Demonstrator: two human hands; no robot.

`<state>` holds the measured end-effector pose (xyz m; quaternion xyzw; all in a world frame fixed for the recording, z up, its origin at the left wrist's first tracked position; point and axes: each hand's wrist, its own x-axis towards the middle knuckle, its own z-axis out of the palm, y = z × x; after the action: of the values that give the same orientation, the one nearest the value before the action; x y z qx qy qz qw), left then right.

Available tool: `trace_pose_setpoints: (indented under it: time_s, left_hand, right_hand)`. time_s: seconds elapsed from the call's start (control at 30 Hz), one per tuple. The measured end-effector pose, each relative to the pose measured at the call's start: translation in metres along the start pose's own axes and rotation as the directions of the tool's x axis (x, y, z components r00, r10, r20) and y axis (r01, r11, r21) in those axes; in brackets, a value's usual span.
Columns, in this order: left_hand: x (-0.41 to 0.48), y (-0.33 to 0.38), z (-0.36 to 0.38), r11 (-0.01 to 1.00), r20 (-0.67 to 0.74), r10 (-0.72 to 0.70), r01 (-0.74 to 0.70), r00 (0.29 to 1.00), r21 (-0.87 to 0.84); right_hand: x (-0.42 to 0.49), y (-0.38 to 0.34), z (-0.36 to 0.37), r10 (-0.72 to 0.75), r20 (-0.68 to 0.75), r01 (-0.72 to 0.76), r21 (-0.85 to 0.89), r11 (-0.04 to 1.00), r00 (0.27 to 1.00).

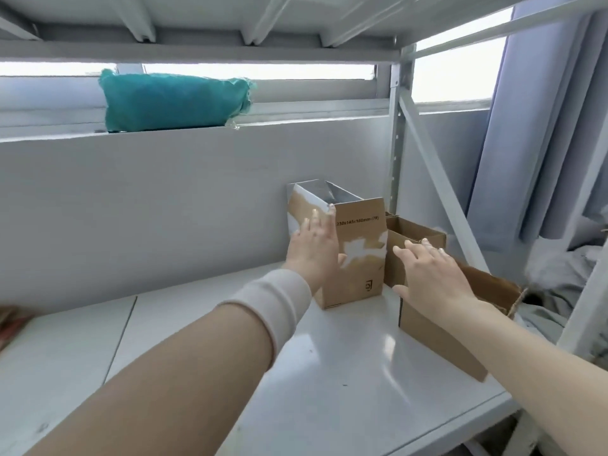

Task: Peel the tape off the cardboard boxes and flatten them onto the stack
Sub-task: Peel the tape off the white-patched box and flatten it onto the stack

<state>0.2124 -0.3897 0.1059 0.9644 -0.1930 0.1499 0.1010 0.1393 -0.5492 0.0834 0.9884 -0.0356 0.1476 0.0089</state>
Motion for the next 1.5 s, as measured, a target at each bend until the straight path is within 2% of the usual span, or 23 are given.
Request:
trace_pose_setpoints:
  time_s: [0.27, 0.47, 0.57, 0.63, 0.73, 0.77, 0.83, 0.9, 0.97, 1.03, 1.13, 1.27, 1.33, 1.4, 1.43, 1.5]
  left_hand:
    - [0.073, -0.02, 0.009, 0.964, -0.023, -0.168, 0.159, 0.986, -0.211]
    - [0.069, -0.017, 0.014, 0.934, -0.103, -0.022, -0.017, 0.994, -0.357]
    - [0.064, -0.016, 0.014, 0.909, -0.172, -0.037, -0.038, 0.984, -0.415]
    - [0.059, -0.018, 0.0, 0.851, -0.259, -0.103, -0.05, 0.96, -0.523]
    - [0.047, -0.029, -0.046, 0.751, -0.408, -0.221, -0.112, 0.886, -0.65]
    - [0.04, -0.034, -0.067, 0.743, -0.449, -0.249, -0.129, 0.858, -0.657]
    - [0.024, -0.049, -0.107, 0.734, -0.519, -0.297, -0.155, 0.802, -0.661]
    - [0.003, -0.066, -0.14, 0.726, -0.578, -0.337, -0.185, 0.743, -0.662]
    - [-0.022, -0.086, -0.165, 0.726, -0.638, -0.391, -0.204, 0.663, -0.657]
    - [-0.054, -0.11, -0.185, 0.741, -0.672, -0.457, -0.168, 0.583, -0.65]
    - [-0.105, -0.155, -0.208, 0.714, -0.64, -0.592, -0.05, 0.489, -0.699]
    - [-0.166, -0.218, -0.214, 0.57, -0.488, -0.793, 0.164, 0.364, -0.805]
    - [-0.193, -0.242, -0.203, 0.503, -0.411, -0.851, 0.283, 0.326, -0.817]
    - [-0.214, -0.257, -0.19, 0.481, -0.366, -0.867, 0.378, 0.337, -0.792]
    - [-0.221, -0.26, -0.186, 0.505, -0.361, -0.851, 0.408, 0.382, -0.76]
    - [-0.232, -0.257, -0.181, 0.606, -0.331, -0.773, 0.473, 0.542, -0.64]
  right_hand:
    - [0.048, 0.007, 0.012, -0.01, -0.02, 0.012, 0.1, 0.995, 1.0]
    - [0.053, 0.006, 0.019, 0.046, -0.014, -0.042, 0.214, 0.976, 0.999]
    - [0.051, 0.004, 0.019, 0.056, -0.002, -0.054, 0.24, 0.969, 0.998]
    - [0.048, 0.003, 0.018, 0.072, -0.012, -0.065, 0.281, 0.957, 0.997]
    - [0.043, -0.005, 0.012, 0.094, -0.052, -0.058, 0.475, 0.878, 0.994]
    - [0.041, -0.011, 0.006, 0.106, -0.056, -0.051, 0.608, 0.792, 0.993]
    - [0.035, -0.03, -0.01, 0.105, -0.063, -0.004, 0.84, 0.543, 0.992]
    - [0.03, -0.059, -0.026, 0.072, -0.062, 0.035, 0.945, 0.326, 0.995]
    - [0.02, -0.094, -0.042, 0.024, -0.055, 0.049, 0.978, 0.204, 0.998]
    - [0.003, -0.136, -0.056, -0.034, -0.055, 0.06, 0.986, 0.154, 0.998]
    - [-0.032, -0.194, -0.074, -0.143, -0.029, 0.053, 0.985, 0.167, 0.989]
    - [-0.069, -0.255, -0.083, -0.257, 0.066, -0.009, 0.977, 0.215, 0.964]
    - [-0.083, -0.281, -0.079, -0.296, 0.121, -0.043, 0.965, 0.259, 0.947]
    - [-0.091, -0.302, -0.072, -0.302, 0.166, -0.077, 0.955, 0.285, 0.939]
    - [-0.093, -0.309, -0.069, -0.288, 0.179, -0.092, 0.952, 0.292, 0.941]
    - [-0.09, -0.316, -0.066, -0.235, 0.185, -0.097, 0.935, 0.34, 0.954]
